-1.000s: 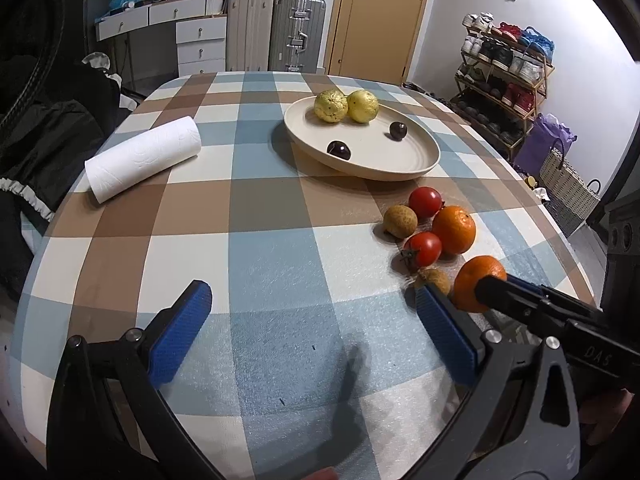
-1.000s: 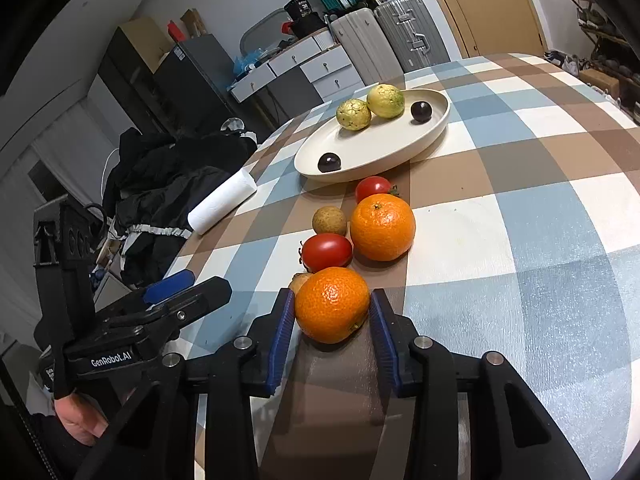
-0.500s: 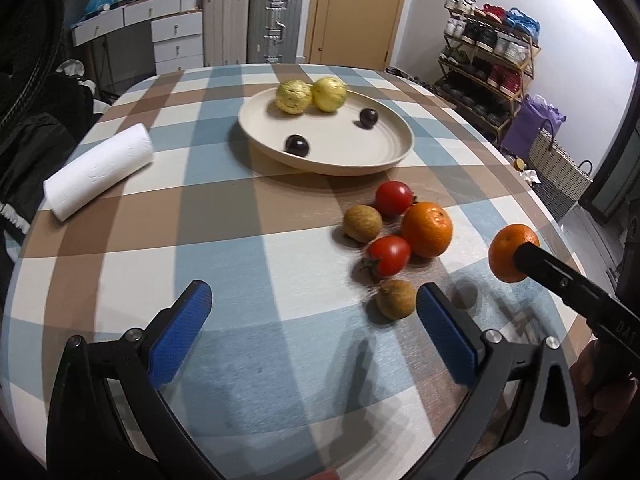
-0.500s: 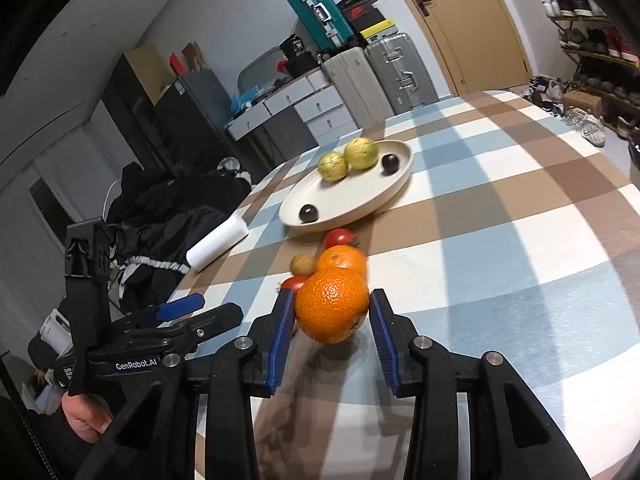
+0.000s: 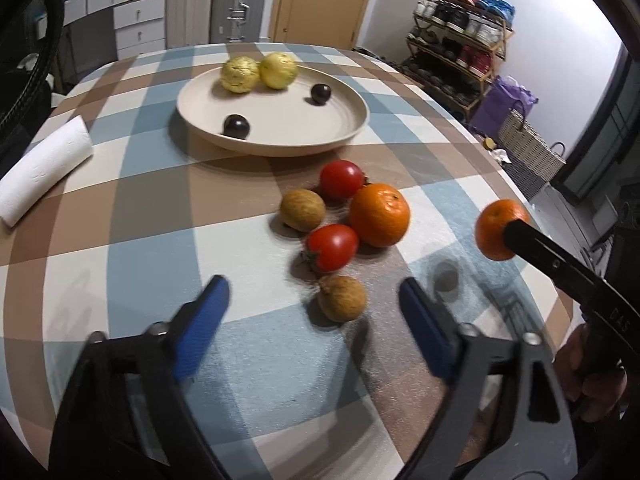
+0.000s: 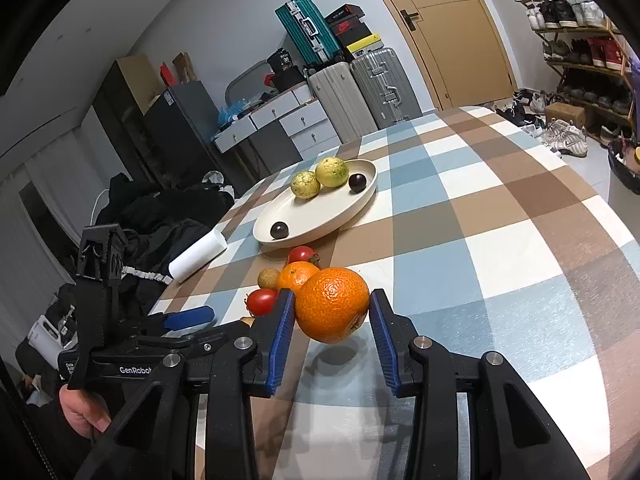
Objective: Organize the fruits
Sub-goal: 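Lift the orange with the right tool while the left tool grasps a small brown fruit, then carry the orange and brown fruit onto the cream plate and open both tools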
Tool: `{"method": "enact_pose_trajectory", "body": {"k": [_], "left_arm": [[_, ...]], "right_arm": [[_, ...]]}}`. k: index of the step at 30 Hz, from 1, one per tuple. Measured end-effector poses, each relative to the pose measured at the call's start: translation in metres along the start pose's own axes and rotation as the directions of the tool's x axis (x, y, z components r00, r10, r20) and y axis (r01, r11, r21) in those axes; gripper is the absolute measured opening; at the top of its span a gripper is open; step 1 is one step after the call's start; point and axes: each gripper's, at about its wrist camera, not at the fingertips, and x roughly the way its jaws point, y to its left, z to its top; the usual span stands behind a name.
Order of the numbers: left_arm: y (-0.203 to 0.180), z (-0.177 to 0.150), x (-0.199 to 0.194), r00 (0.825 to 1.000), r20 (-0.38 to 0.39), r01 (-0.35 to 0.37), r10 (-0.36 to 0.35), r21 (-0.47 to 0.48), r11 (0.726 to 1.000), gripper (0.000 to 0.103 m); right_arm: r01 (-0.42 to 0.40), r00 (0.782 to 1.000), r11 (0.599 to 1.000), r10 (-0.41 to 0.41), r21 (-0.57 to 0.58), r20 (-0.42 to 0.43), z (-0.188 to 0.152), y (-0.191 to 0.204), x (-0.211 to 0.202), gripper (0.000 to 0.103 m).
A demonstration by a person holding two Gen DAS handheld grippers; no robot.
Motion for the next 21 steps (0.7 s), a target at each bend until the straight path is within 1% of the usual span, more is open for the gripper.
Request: {"method": "enact_pose_trajectory", "body": {"k": [2,3,4,5,6,7,8,12,18,21], "left_arm": [[0.000,0.000,0.003,1.000,-0.020,0.017,-0.017,-0.005,1.000,0.056],[0.000,0.000,0.003,0.999,-0.027,0.028,-0.029,-0.008,1.000,0.052],[0.001,-0.001,0.003,0.999,-0.026,0.025,-0.025,-0.008,1.000,0.046],[0.001,-0.001,0.003,0.999,-0.028,0.029,-0.029,-0.008,1.000,0.035],[0.002,-0.001,0.004,0.998,-0.038,0.048,-0.048,-0.014,0.999,0.031],[0.003,-0.001,0.003,0.998,-0.039,0.058,-0.058,-0.018,0.998,0.024],[0.005,-0.002,0.003,0.997,-0.040,0.072,-0.073,-0.024,0.997,0.021],[0.009,-0.003,0.001,0.993,-0.036,0.109,-0.111,-0.036,0.993,0.021],[0.012,-0.002,-0.007,0.992,-0.023,0.121,-0.121,-0.028,0.992,0.021],[0.020,0.001,-0.010,0.993,-0.013,0.114,-0.115,-0.045,0.992,0.021]], "right_arm": [[0.000,1.000,1.000,0.000,0.003,0.000,0.000,-0.001,0.000,0.039],[-0.002,1.000,1.000,0.002,0.005,0.000,0.000,-0.001,0.001,0.039],[-0.003,1.000,1.000,0.003,0.005,0.000,0.000,-0.001,0.001,0.039],[-0.003,1.000,1.000,0.003,0.003,0.001,0.001,0.000,0.001,0.039],[-0.004,1.000,1.000,0.004,0.002,0.001,0.001,0.000,0.000,0.039],[-0.003,1.000,1.000,0.003,0.000,0.002,0.001,0.001,0.000,0.039],[-0.002,1.000,1.000,0.002,-0.004,0.003,0.001,0.001,-0.001,0.039],[-0.002,1.000,1.000,0.002,-0.009,0.005,0.001,0.003,-0.002,0.039],[-0.004,1.000,1.000,0.004,-0.007,0.009,0.004,0.005,-0.002,0.039],[-0.009,1.000,1.000,0.010,-0.017,0.008,0.008,0.008,0.000,0.039]]}}
